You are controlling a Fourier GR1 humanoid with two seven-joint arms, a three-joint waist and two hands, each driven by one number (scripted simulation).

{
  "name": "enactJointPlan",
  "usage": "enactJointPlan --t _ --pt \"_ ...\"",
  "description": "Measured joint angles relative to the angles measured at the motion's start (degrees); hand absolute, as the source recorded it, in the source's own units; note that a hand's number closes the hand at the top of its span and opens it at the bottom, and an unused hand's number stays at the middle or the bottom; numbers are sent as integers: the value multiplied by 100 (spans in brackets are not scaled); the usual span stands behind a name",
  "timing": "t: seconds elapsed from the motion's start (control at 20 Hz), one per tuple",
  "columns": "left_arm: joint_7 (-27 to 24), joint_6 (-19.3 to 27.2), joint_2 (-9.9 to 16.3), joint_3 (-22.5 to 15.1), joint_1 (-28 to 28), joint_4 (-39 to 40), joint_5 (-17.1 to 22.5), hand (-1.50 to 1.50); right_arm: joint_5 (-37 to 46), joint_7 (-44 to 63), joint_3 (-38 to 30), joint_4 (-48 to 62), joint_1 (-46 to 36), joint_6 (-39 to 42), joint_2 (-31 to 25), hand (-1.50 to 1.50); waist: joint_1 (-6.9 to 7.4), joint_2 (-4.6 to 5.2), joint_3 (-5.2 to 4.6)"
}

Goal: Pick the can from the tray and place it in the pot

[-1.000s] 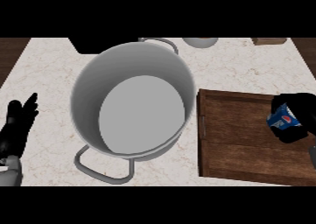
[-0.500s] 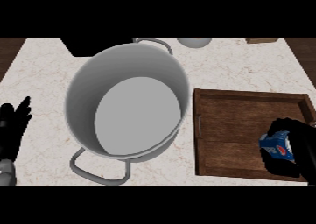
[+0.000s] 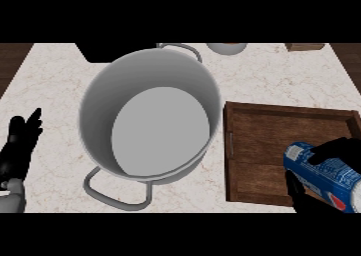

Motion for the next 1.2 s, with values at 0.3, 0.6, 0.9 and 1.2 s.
enactJointPlan --t 0.3,0.6,0.9,1.2 --pt "88 -115 72 39 -138 6 57 0 198 1164 758 -39 -1457 863 290 150 92 16 -4" --pt "112 -163 46 -17 -215 0 30 0 92 2732 1328 442 -3327 1693 733 150 160 25 -2" --pt "71 -65 -77 -110 -229 23 -98 0 -532 3442 1398 1552 -4616 1424 826 150 193 35 2" --pt "78 -129 -40 -69 -336 97 -70 0 -1162 3647 1413 3031 -5372 966 852 150 232 54 4"
